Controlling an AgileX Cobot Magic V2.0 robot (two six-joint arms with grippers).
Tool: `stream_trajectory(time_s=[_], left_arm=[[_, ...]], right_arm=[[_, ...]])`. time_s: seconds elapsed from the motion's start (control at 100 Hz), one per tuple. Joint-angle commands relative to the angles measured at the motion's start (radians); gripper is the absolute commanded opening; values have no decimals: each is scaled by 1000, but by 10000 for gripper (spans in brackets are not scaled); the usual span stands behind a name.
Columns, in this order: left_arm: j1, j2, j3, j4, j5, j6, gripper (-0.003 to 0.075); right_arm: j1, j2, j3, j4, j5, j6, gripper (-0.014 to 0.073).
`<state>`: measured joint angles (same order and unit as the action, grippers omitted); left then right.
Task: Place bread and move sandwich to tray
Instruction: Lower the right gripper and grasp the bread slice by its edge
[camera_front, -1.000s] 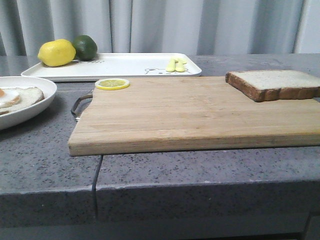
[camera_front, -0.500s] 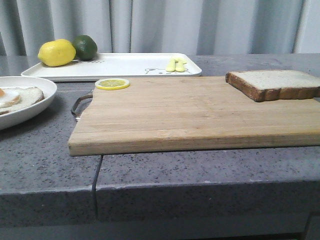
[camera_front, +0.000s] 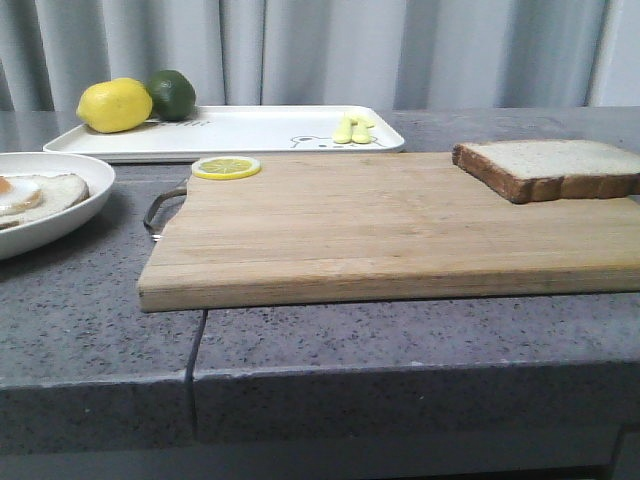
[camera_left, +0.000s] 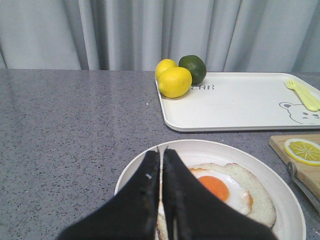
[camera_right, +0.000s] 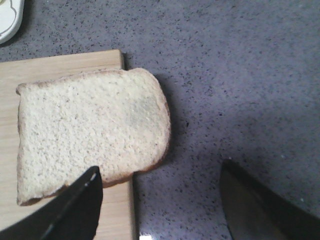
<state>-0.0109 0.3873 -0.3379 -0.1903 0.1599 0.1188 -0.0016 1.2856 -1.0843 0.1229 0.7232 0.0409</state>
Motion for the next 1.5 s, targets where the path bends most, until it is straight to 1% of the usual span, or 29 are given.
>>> stream_trajectory(time_s=[0.0,0.09,0.24,0.34,0.48,0.57,0.68,0.8,1.16,1.21,1.27,1.3,1.33,1.35,1.4,1.42,1.47,1.49], left_arm=[[0,12,-38,-11,-74,-9,-20],[0,12,-38,-11,-74,-9,-20],[0,12,-38,-11,-74,-9,-20],[0,12,-38,-11,-74,-9,-20],[0,12,-38,-11,-74,-9,-20],[0,12,-38,-11,-74,-9,-20],[0,12,-38,-11,-74,-9,-20],[0,12,-38,-11,-74,-9,-20],[0,12,-38,-11,-74,-9,-20],[0,12,-38,-11,-74,-9,-20],[0,12,-38,-11,-74,-9,-20],[0,12,-38,-11,-74,-9,-20],[0,12,-38,-11,-74,-9,-20],[0,12,-38,-11,-74,-9,-20],[0,12,-38,-11,-74,-9,-20],[0,12,-38,-11,-74,-9,-20],[0,12,-38,-11,-74,-9,-20],[0,12,-38,-11,-74,-9,-20]], right_arm=[[-32,55,-93,80,5,-51,504],[-80,139,-161,197,67,-129,504],[-176,254,-235,436,167,-284,504],[-226,311,-260,520,205,-335,504],[-258,370,-267,580,232,-383,504],[-258,405,-267,607,250,-408,504],[-258,445,-267,671,269,-436,503],[-258,473,-267,729,277,-461,472],[-258,523,-268,748,340,-478,461],[-258,523,-268,748,341,-478,430],[-258,523,-268,748,342,-478,342],[-258,523,-268,747,344,-478,289],[-258,523,-268,747,347,-478,202],[-258,523,-268,747,347,-478,186],[-258,523,-268,747,349,-478,69],[-258,523,-268,747,349,-478,41],[-258,523,-268,747,349,-478,-66],[-258,523,-268,749,349,-477,-76]])
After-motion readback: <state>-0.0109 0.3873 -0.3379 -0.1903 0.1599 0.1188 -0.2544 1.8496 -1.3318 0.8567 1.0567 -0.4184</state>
